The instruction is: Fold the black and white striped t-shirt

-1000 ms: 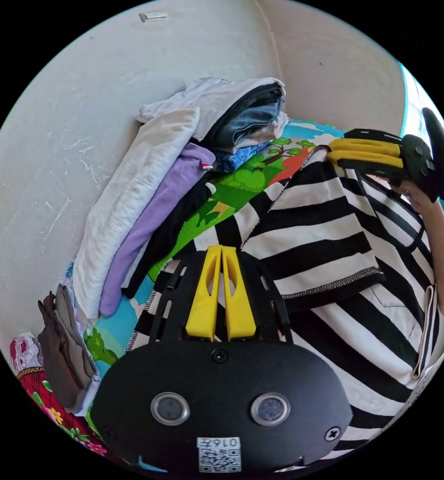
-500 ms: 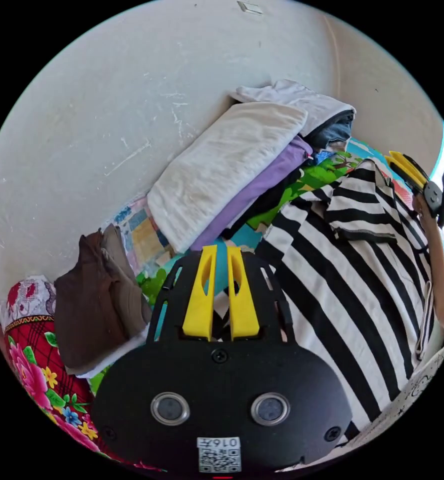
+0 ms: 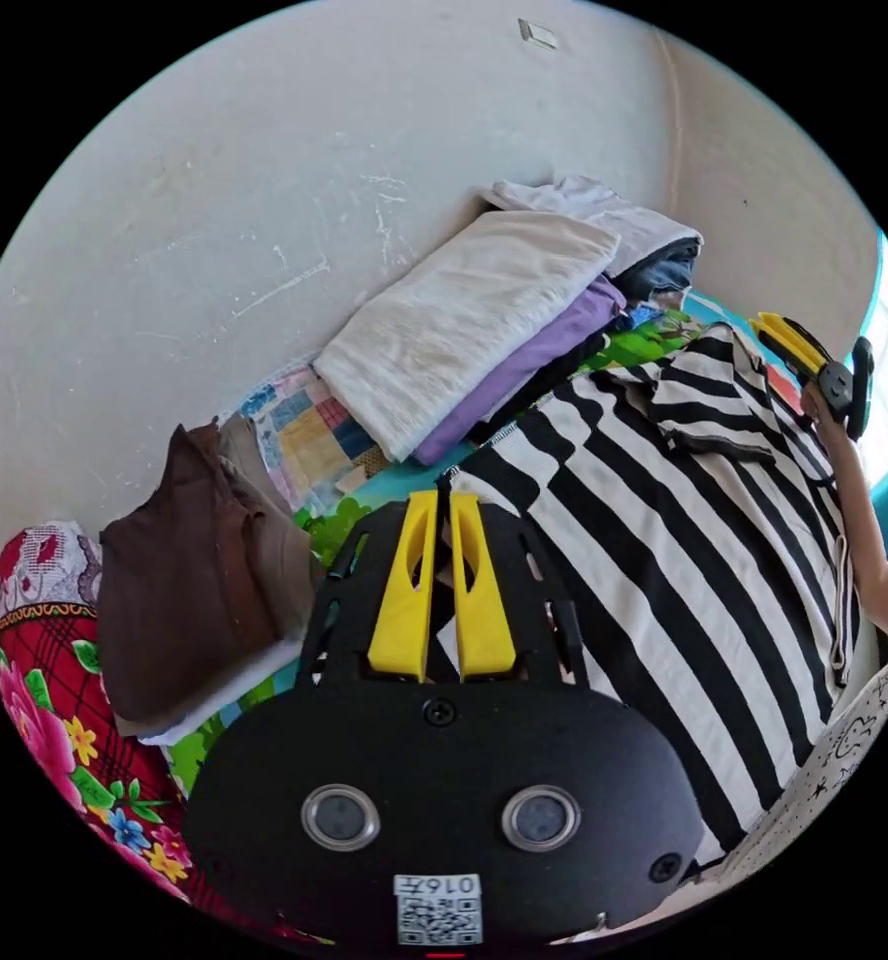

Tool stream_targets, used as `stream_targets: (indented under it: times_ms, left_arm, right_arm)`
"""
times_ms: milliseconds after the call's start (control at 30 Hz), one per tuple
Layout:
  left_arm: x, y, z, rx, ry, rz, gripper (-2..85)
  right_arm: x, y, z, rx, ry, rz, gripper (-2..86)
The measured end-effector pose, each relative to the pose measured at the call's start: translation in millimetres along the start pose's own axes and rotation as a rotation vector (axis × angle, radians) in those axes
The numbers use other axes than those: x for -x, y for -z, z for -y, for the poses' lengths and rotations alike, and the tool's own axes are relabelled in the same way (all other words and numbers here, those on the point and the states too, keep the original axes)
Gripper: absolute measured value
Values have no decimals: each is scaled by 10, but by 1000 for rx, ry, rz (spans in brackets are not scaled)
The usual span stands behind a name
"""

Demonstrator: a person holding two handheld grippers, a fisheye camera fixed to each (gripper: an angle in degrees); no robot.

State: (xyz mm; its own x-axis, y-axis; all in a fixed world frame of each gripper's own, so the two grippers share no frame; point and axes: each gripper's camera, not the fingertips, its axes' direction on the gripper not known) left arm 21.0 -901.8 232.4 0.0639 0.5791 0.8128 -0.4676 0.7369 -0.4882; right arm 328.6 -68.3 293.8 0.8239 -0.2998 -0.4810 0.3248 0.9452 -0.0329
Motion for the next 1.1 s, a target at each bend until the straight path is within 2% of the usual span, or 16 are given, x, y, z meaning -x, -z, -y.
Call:
stream_targets:
  times_ms: [100,233,267,333,400,533,667,833,1000,1100]
  left_arm:
    - [-14,-147,237,26,-10,207,-8]
    - [17,-589,352,162,-4,256,-7]
    - [34,-646,333,141,22,243,-5]
    - [29,-691,289,98,-24,105,2]
    - [66,-754,271,103,-67,-51,49]
    - [170,-916,258,159,-32,-55,78]
    - [177,-1227,217,263,-52,87,29]
    - [246,-1347,294,234,-64,102,4]
    - [438,-1385,404,243,-100,131,77]
    - [528,-1378,397,268,-154,106,90]
  right_arm:
    - [5,-12,-10,4,7,4,74]
    - [22,-27,-21,7,22,2,74]
    - [25,-32,-24,8,27,6,73]
    - [23,-40,-24,8,26,6,73]
    - [18,-51,-23,11,25,9,73]
    - [25,-74,-27,14,30,9,72]
    - [33,-107,-19,17,36,6,71]
    - [20,-159,1,25,34,8,71]
    - [17,-212,21,32,39,5,70]
    - [26,-249,36,37,50,-1,69]
